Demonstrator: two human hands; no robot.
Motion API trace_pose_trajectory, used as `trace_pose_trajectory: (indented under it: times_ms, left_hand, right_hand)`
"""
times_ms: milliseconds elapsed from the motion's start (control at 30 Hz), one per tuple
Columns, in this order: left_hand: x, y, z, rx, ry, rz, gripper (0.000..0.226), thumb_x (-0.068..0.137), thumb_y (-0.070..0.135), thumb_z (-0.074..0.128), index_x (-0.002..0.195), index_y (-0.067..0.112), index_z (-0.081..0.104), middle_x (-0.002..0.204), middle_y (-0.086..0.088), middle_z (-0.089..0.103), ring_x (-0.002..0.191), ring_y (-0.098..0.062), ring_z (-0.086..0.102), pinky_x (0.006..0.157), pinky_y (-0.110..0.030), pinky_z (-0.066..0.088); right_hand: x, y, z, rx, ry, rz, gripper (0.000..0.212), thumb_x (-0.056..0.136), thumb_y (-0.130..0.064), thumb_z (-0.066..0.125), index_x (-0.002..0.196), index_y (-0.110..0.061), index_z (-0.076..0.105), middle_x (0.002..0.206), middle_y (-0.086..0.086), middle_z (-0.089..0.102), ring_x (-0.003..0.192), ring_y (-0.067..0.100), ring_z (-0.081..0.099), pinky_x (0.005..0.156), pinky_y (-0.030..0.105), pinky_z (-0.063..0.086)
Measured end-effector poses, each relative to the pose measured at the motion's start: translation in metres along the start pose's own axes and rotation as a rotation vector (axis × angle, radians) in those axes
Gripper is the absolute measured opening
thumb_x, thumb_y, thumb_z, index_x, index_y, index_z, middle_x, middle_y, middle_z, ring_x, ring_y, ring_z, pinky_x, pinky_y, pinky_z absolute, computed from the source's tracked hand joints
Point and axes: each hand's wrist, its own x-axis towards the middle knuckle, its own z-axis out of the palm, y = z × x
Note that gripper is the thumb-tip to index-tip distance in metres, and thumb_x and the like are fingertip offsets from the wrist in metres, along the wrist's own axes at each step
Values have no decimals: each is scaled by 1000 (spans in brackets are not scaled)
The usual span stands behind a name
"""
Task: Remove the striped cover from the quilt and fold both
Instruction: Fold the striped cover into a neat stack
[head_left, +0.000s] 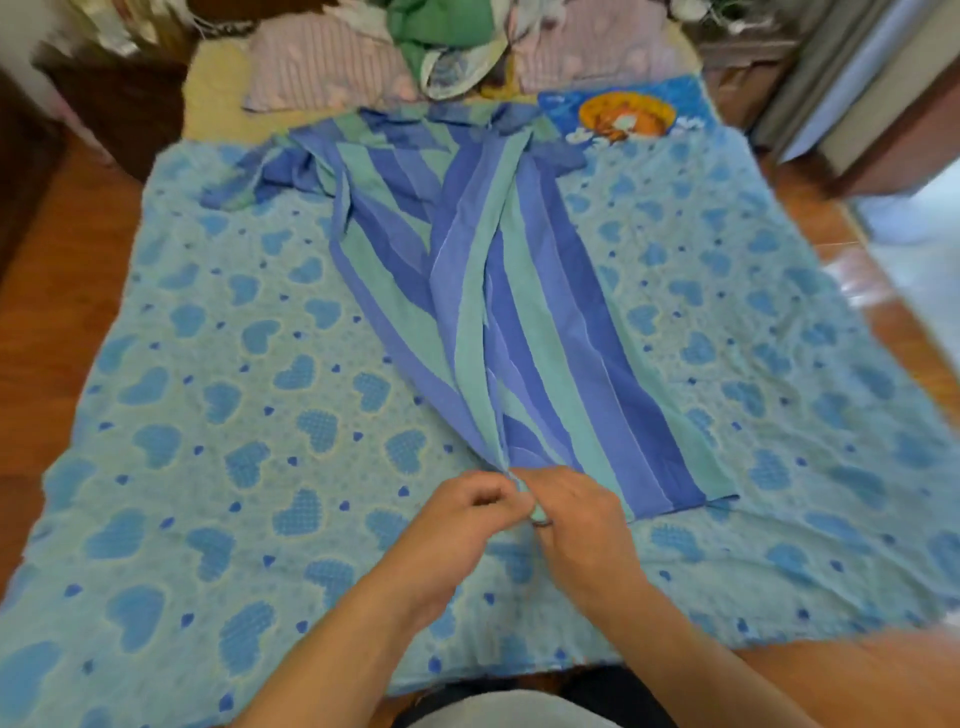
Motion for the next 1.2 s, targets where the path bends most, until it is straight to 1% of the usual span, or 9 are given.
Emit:
trace_pose_trajectory:
  times_ms: [133, 233, 333, 433, 600, 733, 833, 933, 1200]
  left_hand:
    - [7, 15, -24, 267, 141, 394, 19, 88, 13, 72, 102, 25, 69, 111, 4, 61, 104, -6, 61, 97, -25, 46]
    - [27, 45, -25, 615, 36, 755, 46, 80, 22, 75, 123, 20, 58, 124, 3, 52, 119, -8, 51, 105, -22, 38]
    - [40, 83, -8, 808, -103, 932, 28, 81, 27, 60, 109, 22, 57, 108, 6, 56, 101, -15, 57, 88, -35, 49]
    - [43, 97, 2, 845, -117, 1122, 7, 92, 26, 58, 96, 21, 58, 93, 11, 53, 86, -9, 51, 74, -27, 45]
    - [30, 111, 3, 829, -340, 1078, 9, 100, 33, 55, 97, 26, 59, 90, 15, 52, 83, -4, 52, 73, -24, 42]
    - [14, 136, 9, 874, -475, 1131, 18, 96, 40, 61, 101, 23, 66, 136, 9, 45, 127, -7, 45, 102, -25, 40]
    - [0, 157, 14, 878, -591, 1150, 20, 96, 35, 64, 89, 16, 64, 113, 6, 60, 100, -8, 58, 84, -31, 47]
    - [-6, 166, 9, 958, -628, 1155, 21, 96, 36, 63, 83, 21, 55, 85, 7, 54, 77, -13, 52, 68, -34, 44]
    - [40, 140, -46, 1281, -401, 1081, 33, 95, 50, 57, 79, 22, 66, 90, 14, 50, 76, -10, 52, 66, -29, 43]
  right_hand:
    - [-2, -17, -56, 11, 125, 117, 27, 83, -21, 60, 104, -25, 76, 101, -18, 71, 95, -19, 59, 83, 2, 43]
    - [-8, -44, -95, -28, 172, 102, 15, 92, -26, 62, 105, -29, 69, 100, -25, 66, 88, -12, 63, 77, 9, 47]
    - [-14, -71, -121, -43, 276, 106, 28, 97, -37, 48, 100, -25, 72, 88, -16, 68, 82, -1, 63, 72, 15, 45]
    - [-19, -86, -141, 19, 453, 193, 27, 98, -34, 49, 99, -23, 74, 89, -16, 71, 84, -2, 65, 72, 8, 42]
    - [-18, -100, -161, 54, 537, 230, 20, 96, -38, 48, 89, -40, 67, 88, -30, 68, 83, -11, 63, 70, 2, 40]
    - [-12, -106, -174, 153, 372, 153, 25, 97, -35, 51, 88, -44, 72, 81, -12, 72, 70, 5, 65, 62, 7, 43]
    - [-7, -109, -180, 145, 272, 114, 22, 97, -35, 52, 93, -44, 72, 81, -17, 72, 71, -3, 66, 64, 5, 42]
    - [-5, -108, -181, 163, 251, 90, 22, 96, -38, 52, 92, -36, 74, 81, -15, 72, 72, 2, 66, 64, 7, 42]
    - [-7, -103, -191, 145, 330, 147, 24, 94, -25, 52, 89, -18, 74, 85, -13, 71, 78, 4, 65, 68, 7, 43]
